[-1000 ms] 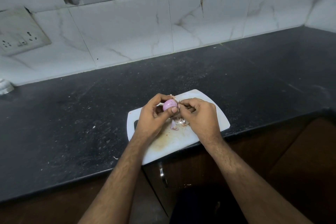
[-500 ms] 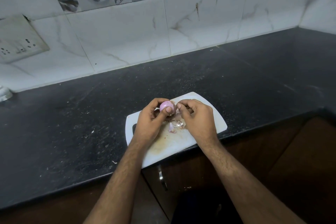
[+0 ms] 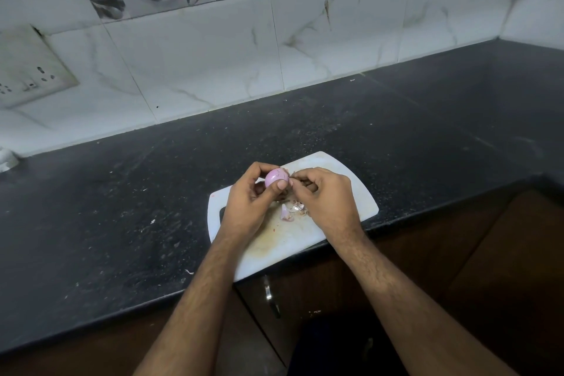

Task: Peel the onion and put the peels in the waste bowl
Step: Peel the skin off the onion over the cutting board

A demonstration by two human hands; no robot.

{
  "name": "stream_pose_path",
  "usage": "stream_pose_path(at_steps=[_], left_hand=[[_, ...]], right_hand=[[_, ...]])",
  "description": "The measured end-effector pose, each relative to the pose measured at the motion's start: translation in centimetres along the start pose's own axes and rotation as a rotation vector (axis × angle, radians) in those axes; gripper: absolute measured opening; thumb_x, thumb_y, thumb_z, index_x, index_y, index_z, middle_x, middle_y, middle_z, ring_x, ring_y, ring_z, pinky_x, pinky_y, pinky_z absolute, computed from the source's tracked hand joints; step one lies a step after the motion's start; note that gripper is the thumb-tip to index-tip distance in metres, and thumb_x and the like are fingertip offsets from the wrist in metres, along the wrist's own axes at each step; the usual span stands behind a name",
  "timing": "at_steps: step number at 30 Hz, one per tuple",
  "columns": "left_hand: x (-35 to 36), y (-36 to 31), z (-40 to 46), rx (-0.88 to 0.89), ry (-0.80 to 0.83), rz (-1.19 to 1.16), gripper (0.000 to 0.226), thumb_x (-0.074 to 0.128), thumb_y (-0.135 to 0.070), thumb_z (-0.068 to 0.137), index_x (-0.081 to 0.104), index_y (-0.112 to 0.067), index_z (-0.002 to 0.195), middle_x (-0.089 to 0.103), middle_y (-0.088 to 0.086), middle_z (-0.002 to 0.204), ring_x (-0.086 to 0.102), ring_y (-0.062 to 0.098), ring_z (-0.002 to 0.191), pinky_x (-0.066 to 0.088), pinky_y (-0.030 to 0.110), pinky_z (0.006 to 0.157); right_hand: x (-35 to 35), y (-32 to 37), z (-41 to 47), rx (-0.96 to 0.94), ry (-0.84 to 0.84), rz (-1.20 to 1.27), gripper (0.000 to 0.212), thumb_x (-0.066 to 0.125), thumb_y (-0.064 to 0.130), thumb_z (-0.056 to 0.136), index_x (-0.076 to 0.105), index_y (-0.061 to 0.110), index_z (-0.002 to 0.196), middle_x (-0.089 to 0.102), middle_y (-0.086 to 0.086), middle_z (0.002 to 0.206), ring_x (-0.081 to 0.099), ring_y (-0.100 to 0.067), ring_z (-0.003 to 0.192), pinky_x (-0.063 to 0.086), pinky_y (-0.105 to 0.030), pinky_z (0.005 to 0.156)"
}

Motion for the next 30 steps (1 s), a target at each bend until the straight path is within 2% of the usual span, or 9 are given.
stream_pose_path(at_steps=[5,8,14,20,26,28,30], left_hand=[[-0.14,0.04,0.06,0.010,0.011,-0.012,0.026,0.080,-0.024,0.092,0.071,-0.014,0.114,0.075,0.009,0.119,0.073,0.040,0.107,0.063,0.056,0.094],[-0.13,0.05,0.02,0.007,0.006,-0.010,0.028,0.081,-0.023,0.090,0.071,-0.014,0.115,0.075,0.008,0.120,0.073,0.041,0.108,0.062,0.059,0.095],[-0.04,-0.26,-0.12,0.008,0.010,-0.017,0.030,0.082,-0.028,0.088,0.072,-0.016,0.114,0.076,0.007,0.119,0.074,0.038,0.107,0.063,0.056,0.095],[0.14,-0.35,-0.12,0.023,0.025,-0.020,0.027,0.076,-0.021,0.096,0.073,-0.012,0.121,0.076,0.007,0.125,0.073,0.036,0.113,0.062,0.053,0.097],[0.12,-0.45,-0.15,0.030,0.041,0.011,0.030,0.067,-0.029,0.102,0.072,-0.014,0.128,0.077,0.006,0.125,0.073,0.027,0.116,0.060,0.046,0.100],[0.10,-0.37,-0.14,0.016,0.025,0.009,0.028,0.066,-0.029,0.103,0.072,-0.015,0.127,0.077,0.004,0.121,0.075,0.023,0.113,0.061,0.041,0.098],[0.08,-0.29,-0.13,0.004,-0.001,0.010,0.026,0.067,-0.030,0.104,0.073,-0.016,0.124,0.078,0.002,0.118,0.075,0.019,0.109,0.061,0.037,0.097]], right_hand=[[0.03,-0.05,-0.01,-0.024,-0.011,-0.043,0.010,0.076,0.022,0.090,0.081,0.016,0.096,0.075,0.008,0.084,0.071,-0.008,0.074,0.062,-0.035,0.069],[0.06,0.10,-0.19,-0.046,-0.022,-0.075,0.011,0.076,0.021,0.089,0.081,0.016,0.096,0.075,0.006,0.084,0.071,-0.010,0.074,0.062,-0.036,0.069],[-0.05,0.32,-0.37,-0.051,-0.053,-0.081,0.009,0.076,0.021,0.089,0.081,0.015,0.093,0.074,0.007,0.083,0.070,-0.009,0.071,0.062,-0.034,0.067],[-0.31,0.36,-0.28,-0.010,-0.088,-0.052,0.004,0.077,0.019,0.089,0.079,0.015,0.089,0.071,0.010,0.078,0.067,-0.007,0.068,0.059,-0.028,0.063],[-0.67,-0.12,-0.03,0.081,-0.130,0.050,0.007,0.072,0.014,0.091,0.078,0.016,0.088,0.071,0.008,0.068,0.070,-0.011,0.064,0.062,-0.039,0.056],[-0.64,-0.04,0.04,0.056,-0.110,0.033,0.012,0.067,0.019,0.097,0.078,0.018,0.091,0.071,0.010,0.068,0.069,-0.007,0.063,0.061,-0.035,0.058],[-0.61,0.32,0.04,0.005,-0.066,0.029,0.018,0.063,0.029,0.101,0.079,0.020,0.099,0.074,0.012,0.078,0.069,-0.002,0.070,0.059,-0.027,0.063]])
Point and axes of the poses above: each hand's wrist, its own z-axis towards the middle knuckle, its own x-axis out of the palm, y = z × x, the point moved 3 cm from there along z, towards the middle knuckle
